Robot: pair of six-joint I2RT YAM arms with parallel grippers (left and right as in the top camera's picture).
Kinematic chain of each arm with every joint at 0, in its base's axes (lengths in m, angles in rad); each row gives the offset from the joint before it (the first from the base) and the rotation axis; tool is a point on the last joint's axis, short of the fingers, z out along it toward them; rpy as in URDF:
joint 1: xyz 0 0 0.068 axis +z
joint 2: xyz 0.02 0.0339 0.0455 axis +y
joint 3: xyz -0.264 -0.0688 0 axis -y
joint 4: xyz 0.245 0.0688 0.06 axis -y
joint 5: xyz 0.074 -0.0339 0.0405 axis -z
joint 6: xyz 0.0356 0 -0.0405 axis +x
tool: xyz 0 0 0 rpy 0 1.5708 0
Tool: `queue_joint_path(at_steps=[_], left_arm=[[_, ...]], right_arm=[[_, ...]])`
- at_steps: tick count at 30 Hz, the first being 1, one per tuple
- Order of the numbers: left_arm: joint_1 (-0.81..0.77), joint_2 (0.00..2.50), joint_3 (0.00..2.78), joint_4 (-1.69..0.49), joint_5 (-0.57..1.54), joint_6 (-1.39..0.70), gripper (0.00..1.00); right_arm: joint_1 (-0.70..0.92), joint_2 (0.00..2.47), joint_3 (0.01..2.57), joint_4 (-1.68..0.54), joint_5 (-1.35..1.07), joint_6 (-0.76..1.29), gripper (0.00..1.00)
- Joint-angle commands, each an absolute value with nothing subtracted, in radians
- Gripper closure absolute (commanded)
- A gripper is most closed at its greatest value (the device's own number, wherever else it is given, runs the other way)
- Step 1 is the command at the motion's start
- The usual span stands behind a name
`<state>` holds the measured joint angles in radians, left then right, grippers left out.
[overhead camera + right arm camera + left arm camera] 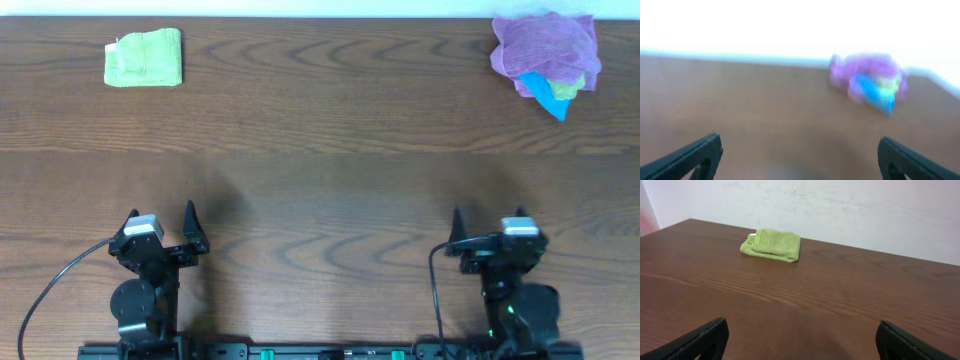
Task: Fold the cloth
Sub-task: 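Reach the right gripper forward to the pink cloth pile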
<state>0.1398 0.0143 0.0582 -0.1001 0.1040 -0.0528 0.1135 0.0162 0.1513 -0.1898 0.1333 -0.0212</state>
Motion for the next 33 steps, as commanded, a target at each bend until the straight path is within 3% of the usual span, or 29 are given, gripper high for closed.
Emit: queue_joint_path(at_steps=[1,5,13,23,33], left_arm=[[0.134,0.005,0.027,-0.115,0.094,-0.056,0.05],[0.134,0.005,0.027,-0.116,0.094,-0.056,0.05],[0.134,0.005,0.027,-0.115,0.094,-0.056,0.04],[0.134,0.005,0.027,-0.116,0.094,-0.056,0.05],[0.134,0.005,0.027,-0.116,0.094,-0.056,0.05]], right_arm=[[0.1,0.026,0.137,-0.02,0.16,-0.114,0.01],[0.054,0.167,0.132,0.198,0.227,-0.137,0.01],[-0.126,0.687,0.226,0.589,0.144,-0.074,0.01],[-0.222,1.335,0.659,0.573,0.002,-0.037,0.01],[-0.323,1.758,1.152,0.311,-0.067,0.007,0.01]])
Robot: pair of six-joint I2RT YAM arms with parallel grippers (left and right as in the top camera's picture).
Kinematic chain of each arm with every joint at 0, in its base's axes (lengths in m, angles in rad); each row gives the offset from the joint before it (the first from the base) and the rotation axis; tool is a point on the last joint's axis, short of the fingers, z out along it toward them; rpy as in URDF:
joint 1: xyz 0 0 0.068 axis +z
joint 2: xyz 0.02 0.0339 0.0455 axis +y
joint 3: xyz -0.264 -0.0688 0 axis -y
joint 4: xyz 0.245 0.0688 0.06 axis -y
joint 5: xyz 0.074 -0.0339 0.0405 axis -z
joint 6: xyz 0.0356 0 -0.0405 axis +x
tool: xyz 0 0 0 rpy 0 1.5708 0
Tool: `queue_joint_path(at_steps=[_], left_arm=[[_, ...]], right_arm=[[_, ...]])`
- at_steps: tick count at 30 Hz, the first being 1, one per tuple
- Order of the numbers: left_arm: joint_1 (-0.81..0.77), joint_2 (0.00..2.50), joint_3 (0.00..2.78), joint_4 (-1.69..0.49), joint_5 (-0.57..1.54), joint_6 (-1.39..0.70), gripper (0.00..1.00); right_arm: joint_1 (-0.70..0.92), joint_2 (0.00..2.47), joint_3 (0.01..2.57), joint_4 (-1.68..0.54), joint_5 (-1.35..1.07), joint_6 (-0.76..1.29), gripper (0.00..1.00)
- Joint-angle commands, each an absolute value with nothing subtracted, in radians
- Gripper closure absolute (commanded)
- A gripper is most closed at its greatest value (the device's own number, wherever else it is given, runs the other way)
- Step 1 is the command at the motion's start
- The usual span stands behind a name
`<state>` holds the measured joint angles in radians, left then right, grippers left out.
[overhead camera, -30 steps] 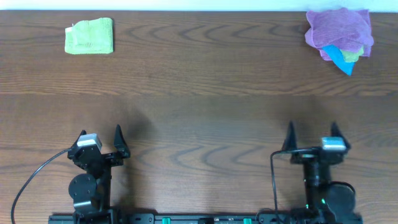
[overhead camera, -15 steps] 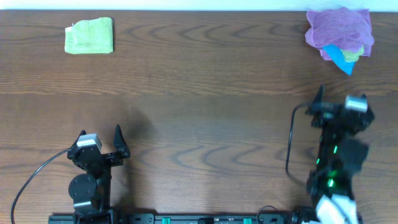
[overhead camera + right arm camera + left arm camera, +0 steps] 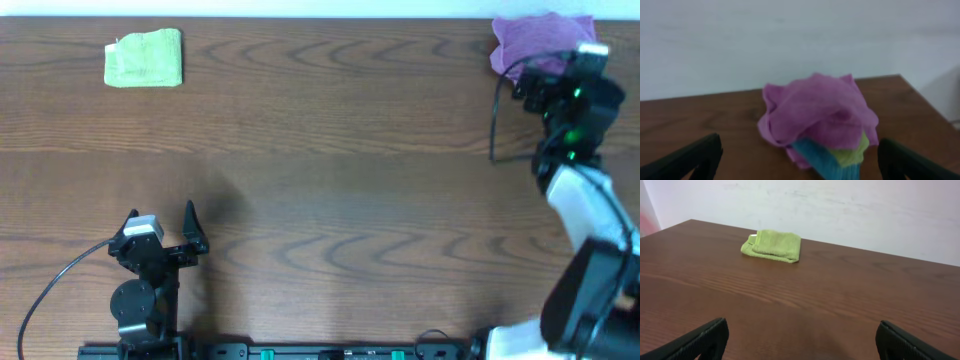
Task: Fold the cloth
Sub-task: 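Reach the right gripper forward to the pink cloth pile, then lower the right gripper onto the pink cloth edge and close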
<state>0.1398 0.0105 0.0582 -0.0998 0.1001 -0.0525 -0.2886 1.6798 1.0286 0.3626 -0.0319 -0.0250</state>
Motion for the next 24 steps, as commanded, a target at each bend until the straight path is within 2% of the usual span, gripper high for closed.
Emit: queue_joint_path(at_steps=[1,6,10,19,24], left_arm=[[0.134,0.005,0.027,-0.116,0.094,-0.056,0.05],[0.134,0.005,0.027,-0.115,0.094,-0.056,0.05],[0.134,0.005,0.027,-0.116,0.094,-0.056,0.05],[0.134,0.005,0.027,-0.116,0.094,-0.056,0.05],[0.134,0.005,0.027,-0.116,0.094,-0.056,0.05]], right_arm=[[-0.334,1.788,1.198,0.274,-0.077,0.007,0.01],[-0.374,1.889,1.365,0.132,-0.119,0.008,0.01],[-0.411,1.942,1.43,0.099,-0.19,0.016,0.01],[-0.506,1.975,1.452,0.051,-0.569,0.135,0.01],[-0.509,1.975,1.451,0.007,-0.606,0.157,0.01]])
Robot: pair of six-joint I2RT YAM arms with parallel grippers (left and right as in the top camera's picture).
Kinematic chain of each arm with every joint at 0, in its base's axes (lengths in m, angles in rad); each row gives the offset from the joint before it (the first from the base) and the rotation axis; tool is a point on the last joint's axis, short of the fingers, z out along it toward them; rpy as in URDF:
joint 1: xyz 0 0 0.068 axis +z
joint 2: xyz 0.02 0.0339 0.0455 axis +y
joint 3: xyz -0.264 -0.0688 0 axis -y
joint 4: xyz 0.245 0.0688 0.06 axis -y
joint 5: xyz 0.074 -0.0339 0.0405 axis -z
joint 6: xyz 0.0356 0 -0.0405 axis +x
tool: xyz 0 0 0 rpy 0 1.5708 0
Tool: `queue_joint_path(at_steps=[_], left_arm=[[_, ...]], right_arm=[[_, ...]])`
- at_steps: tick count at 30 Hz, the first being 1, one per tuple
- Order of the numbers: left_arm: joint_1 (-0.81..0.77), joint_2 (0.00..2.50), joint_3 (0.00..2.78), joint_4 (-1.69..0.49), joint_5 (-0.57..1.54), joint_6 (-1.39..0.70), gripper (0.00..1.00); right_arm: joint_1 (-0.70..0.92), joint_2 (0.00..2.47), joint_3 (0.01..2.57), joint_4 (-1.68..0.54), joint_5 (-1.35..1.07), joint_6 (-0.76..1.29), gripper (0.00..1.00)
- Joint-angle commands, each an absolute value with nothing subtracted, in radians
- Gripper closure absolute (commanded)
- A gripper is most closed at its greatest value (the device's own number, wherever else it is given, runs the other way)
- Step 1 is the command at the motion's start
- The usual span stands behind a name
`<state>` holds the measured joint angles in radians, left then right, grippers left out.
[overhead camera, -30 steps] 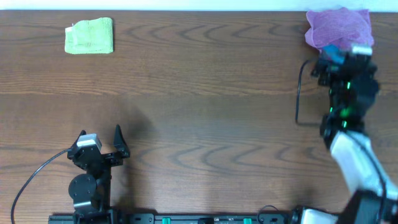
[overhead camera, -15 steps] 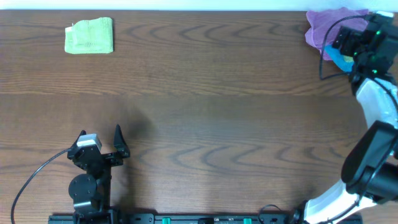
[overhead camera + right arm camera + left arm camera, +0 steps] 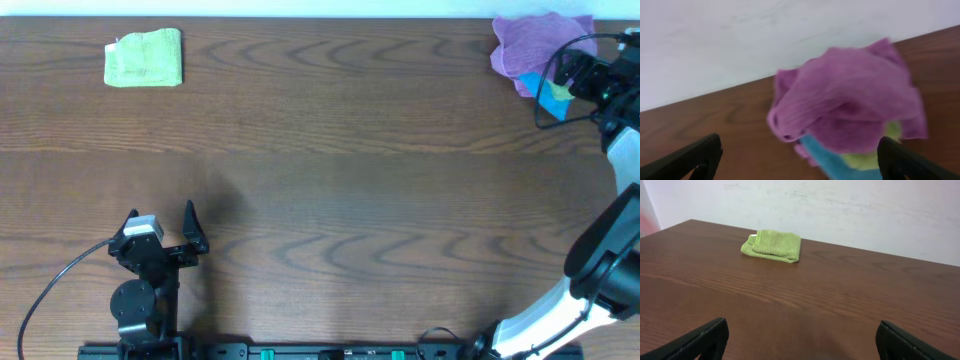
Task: Fold the cloth
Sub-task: 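Lower the right gripper onto the pink cloth edge and close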
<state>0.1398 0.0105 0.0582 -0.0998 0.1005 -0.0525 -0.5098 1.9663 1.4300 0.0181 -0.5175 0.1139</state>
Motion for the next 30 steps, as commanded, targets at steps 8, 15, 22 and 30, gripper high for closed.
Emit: queue_joint_path(at_steps=[8,15,22,30], left_arm=[[0.134,0.005,0.027,-0.116,0.094,-0.056,0.04],[0.134,0.005,0.027,-0.116,0.094,-0.056,0.04],[0.134,0.005,0.027,-0.116,0.094,-0.056,0.05],[0.134,0.005,0.027,-0.116,0.094,-0.056,0.05]], right_arm=[[-0.502,1.975,1.451,-0.073,-0.606,0.16,0.01],[-0.49,1.975,1.451,-0.097,-0.622,0.179,0.01],[-0.461,1.989,1.451,-0.135,-0.383,0.278,0.01],[-0.474,2.065,1.467,-0.079,-0.339,0.428,0.01]])
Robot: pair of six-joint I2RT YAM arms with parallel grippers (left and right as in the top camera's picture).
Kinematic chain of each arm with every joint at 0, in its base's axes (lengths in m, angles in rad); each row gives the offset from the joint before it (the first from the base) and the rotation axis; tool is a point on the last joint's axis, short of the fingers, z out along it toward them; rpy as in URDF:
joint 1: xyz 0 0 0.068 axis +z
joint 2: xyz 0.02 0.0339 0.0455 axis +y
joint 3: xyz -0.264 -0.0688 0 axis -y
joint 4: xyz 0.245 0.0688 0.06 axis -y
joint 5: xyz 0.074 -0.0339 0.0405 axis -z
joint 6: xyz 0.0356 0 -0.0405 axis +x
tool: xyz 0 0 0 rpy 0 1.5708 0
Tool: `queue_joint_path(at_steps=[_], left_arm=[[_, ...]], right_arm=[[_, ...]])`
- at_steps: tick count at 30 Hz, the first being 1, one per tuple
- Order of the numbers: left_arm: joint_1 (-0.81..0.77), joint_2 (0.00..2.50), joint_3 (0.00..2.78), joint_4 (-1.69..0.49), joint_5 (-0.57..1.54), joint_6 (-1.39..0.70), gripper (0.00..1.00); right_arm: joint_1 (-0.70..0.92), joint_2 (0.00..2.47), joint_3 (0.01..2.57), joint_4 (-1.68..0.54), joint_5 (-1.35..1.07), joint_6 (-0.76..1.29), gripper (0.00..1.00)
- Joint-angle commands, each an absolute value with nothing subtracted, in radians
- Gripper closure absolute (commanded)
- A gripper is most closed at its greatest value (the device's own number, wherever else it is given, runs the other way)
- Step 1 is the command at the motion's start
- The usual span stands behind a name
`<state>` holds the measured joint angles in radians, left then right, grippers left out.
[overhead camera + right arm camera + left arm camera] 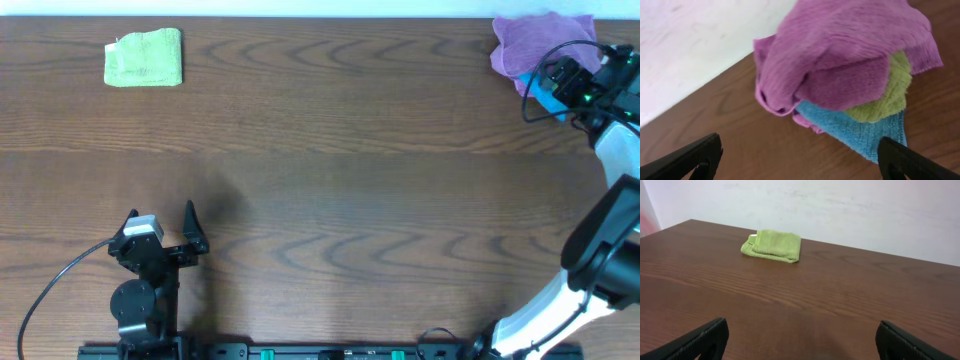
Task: Fold the cloth
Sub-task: 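Lower the right gripper onto the pink cloth edge and close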
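Note:
A heap of cloths lies at the table's far right corner: a purple cloth (540, 45) (840, 50) on top, a green one (887, 95) and a blue one (860, 130) under it. My right gripper (560, 82) (797, 165) hovers open just in front of the heap, its fingers wide apart with nothing between them. A folded light-green cloth (145, 57) (772, 245) rests at the far left. My left gripper (165, 235) (800, 342) stands open near the front edge, far from any cloth.
The brown wooden table (320, 180) ends at a white wall (840, 205) at the back. The right arm (610, 210) reaches along the right edge. A black cable (55, 285) runs from the left arm's base.
My right gripper has moved closer to the cloth heap and lower; the heap now fills the upper wrist view with the blue cloth near the fingers. The left arm has not moved.
Both grippers stood open at the front edge, the heap far off. Then the right arm was stretched to the far right corner, facing the purple heap. It stayed there, and now is closer to the heap, still open. The left arm and the folded green cloth never moved.

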<state>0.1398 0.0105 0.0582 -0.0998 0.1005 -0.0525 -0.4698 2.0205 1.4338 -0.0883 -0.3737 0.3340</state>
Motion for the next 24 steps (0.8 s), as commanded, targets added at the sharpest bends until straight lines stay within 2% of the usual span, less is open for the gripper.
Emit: queue_joint_path(at_steps=[1,8,12,24], left_arm=[[0.134,0.005,0.027,-0.116,0.094,-0.056,0.05],[0.134,0.005,0.027,-0.116,0.094,-0.056,0.05],[0.134,0.005,0.027,-0.116,0.094,-0.056,0.05],[0.134,0.005,0.027,-0.116,0.094,-0.056,0.05]], right_arm=[[-0.478,2.083,1.484,-0.078,-0.343,0.443,0.01],[-0.481,2.191,1.665,-0.148,-0.358,0.448,0.02],[-0.481,2.24,1.743,-0.177,-0.359,0.455,0.05],[-0.481,2.28,1.774,-0.317,-0.307,0.485,0.07]])
